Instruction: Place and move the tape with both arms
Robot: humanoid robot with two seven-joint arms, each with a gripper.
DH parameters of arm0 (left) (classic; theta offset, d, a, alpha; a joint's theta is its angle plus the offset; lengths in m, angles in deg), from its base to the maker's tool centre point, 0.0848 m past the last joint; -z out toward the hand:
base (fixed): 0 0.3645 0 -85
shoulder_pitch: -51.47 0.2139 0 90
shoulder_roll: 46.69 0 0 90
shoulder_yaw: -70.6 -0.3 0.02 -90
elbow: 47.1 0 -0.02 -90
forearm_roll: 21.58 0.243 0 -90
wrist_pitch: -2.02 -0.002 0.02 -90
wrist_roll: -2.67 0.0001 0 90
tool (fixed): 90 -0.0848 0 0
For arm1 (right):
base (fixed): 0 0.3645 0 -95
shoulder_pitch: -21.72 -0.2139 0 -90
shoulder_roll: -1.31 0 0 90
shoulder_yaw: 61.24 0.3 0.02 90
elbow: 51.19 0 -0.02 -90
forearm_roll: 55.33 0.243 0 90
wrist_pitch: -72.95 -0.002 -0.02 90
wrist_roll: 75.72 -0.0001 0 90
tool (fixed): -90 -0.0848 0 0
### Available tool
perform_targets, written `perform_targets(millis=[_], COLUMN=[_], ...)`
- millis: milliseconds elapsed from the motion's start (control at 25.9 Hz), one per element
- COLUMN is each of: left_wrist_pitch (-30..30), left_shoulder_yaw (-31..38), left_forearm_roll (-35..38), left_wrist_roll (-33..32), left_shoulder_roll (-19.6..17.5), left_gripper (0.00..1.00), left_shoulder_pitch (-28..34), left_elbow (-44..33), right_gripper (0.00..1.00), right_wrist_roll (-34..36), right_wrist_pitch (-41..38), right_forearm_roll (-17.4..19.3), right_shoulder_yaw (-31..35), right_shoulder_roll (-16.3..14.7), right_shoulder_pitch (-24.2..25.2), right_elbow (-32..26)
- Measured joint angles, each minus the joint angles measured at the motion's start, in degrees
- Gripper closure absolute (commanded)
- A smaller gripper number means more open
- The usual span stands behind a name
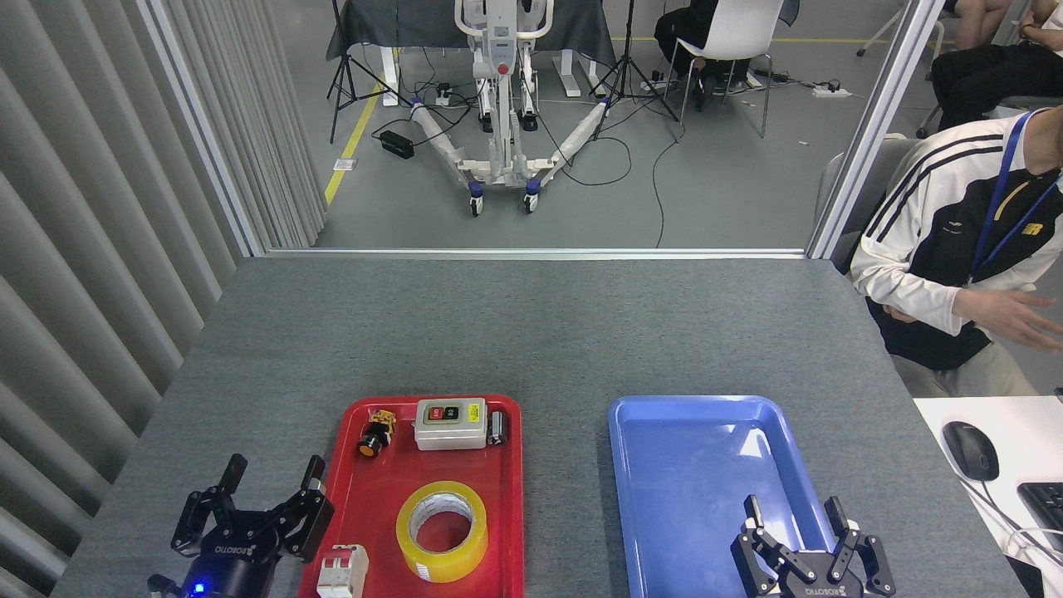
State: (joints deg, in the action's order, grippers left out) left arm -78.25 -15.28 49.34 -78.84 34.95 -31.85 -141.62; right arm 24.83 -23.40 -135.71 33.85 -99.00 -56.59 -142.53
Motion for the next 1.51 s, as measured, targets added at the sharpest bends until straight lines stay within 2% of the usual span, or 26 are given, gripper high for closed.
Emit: perform_targets(millis=[657, 1198, 1507], left_wrist_pitch=[-2.7, -2.54, -11.7], left_shoulder_yaw=[0.67, -0.46, -5.79], left_forearm_roll=[-1.06, -1.05, -1.03], left_wrist_roll=[1.14, 0.29, -0.05], left_shoulder_roll=[0.23, 0.42, 0.39], left_gripper=[0.0, 0.0, 0.0], left_shoulder_pitch=[0.09, 0.4, 0.38], left_elbow=[0.45, 0.09, -1.63], right_gripper=[0.01, 0.01, 0.01], right_wrist_roll=[0.09, 0.09, 0.09], right_wrist_pitch=[-0.32, -0.33, -0.33], right_forearm_roll=[-0.04, -0.04, -0.04], right_shoulder_yaw=[-0.09, -0.09, -0.14], right_shoulder_roll=[0.21, 0.21, 0.2], right_shoulder_pitch=[0.0, 0.0, 0.0], right_elbow=[0.02, 0.0, 0.02])
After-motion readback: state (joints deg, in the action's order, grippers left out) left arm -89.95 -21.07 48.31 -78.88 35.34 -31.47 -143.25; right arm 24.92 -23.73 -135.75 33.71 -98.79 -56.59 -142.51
